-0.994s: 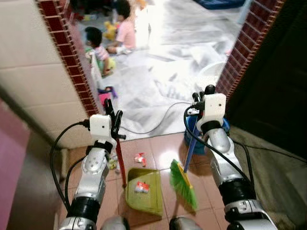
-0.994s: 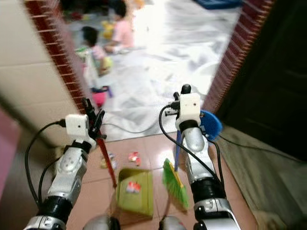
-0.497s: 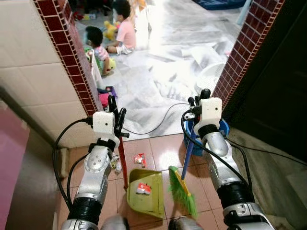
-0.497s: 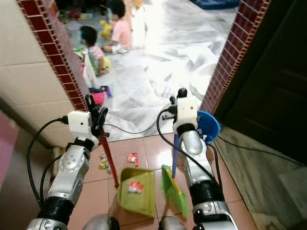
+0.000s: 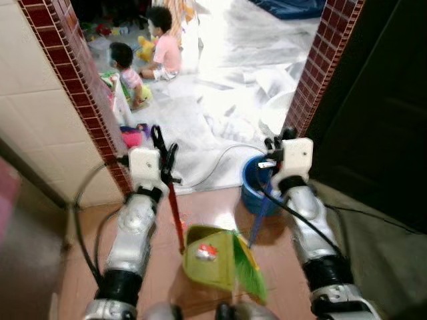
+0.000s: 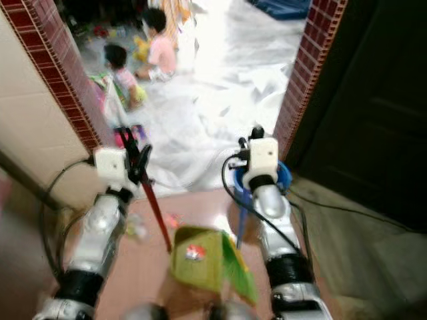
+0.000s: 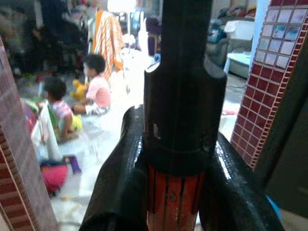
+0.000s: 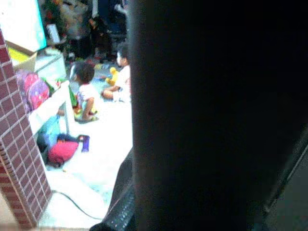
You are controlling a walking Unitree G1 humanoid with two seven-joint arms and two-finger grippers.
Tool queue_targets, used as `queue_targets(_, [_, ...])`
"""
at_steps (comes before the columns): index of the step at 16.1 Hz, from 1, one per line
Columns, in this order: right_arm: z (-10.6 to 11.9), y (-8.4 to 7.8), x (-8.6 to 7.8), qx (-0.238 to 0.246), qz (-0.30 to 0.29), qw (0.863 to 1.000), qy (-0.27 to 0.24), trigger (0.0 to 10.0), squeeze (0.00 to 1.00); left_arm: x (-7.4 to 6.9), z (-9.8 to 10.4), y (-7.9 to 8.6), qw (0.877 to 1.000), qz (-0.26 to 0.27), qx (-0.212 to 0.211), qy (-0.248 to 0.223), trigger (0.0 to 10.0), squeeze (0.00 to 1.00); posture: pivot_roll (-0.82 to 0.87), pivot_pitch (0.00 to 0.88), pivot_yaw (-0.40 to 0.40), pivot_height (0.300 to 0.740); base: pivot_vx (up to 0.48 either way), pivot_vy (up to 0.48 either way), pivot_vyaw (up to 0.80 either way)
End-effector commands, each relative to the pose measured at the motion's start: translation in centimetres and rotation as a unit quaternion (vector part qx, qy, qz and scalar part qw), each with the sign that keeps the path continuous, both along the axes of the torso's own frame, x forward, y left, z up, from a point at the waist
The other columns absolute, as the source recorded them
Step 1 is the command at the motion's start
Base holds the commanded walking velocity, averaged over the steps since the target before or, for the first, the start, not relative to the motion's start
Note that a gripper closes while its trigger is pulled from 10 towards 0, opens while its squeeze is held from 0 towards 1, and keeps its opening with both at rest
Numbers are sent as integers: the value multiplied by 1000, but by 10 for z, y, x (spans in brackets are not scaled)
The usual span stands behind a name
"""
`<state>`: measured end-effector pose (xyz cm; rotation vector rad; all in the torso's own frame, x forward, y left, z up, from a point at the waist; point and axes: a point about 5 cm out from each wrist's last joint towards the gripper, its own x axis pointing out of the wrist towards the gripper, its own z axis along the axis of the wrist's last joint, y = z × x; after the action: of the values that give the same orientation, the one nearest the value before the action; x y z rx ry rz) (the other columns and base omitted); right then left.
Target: Sweep floor
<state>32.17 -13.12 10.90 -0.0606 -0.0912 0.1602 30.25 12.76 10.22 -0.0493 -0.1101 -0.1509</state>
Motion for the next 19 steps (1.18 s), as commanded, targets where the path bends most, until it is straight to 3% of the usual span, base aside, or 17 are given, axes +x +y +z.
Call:
queue_targets(1, [0, 2, 0, -5, 7, 1000, 2, 10000, 0, 5, 17, 2, 999, 9, -3, -31, 10000, 0, -46, 0, 34, 740, 0, -480, 0])
queue_targets(7, [-2, 1, 0, -10, 11, 1000, 6, 10000, 0, 10, 29, 14, 997, 60, -19, -51, 10000, 0, -49, 0, 29, 740, 0, -56, 0])
queue_targets(11, [-3, 2, 0, -11, 19, 1000, 8, 10000, 0, 15, 55, 26, 991, 99, -23, -91, 10000, 0, -48, 0, 25, 740, 0, 0, 0])
queue_targets(14, [-5, 3, -1, -14, 23, 1000, 14, 10000, 0, 19, 78, 32, 984, 116, -61, -116, 10000, 0, -49, 0, 24, 740, 0, 0, 0])
queue_targets(19, [-8, 5, -3, -15, 37, 999, 21, 10000, 0, 23, 116, 47, 968, 162, -50, -185, 10000, 0, -46, 0, 18, 740, 0, 0, 0])
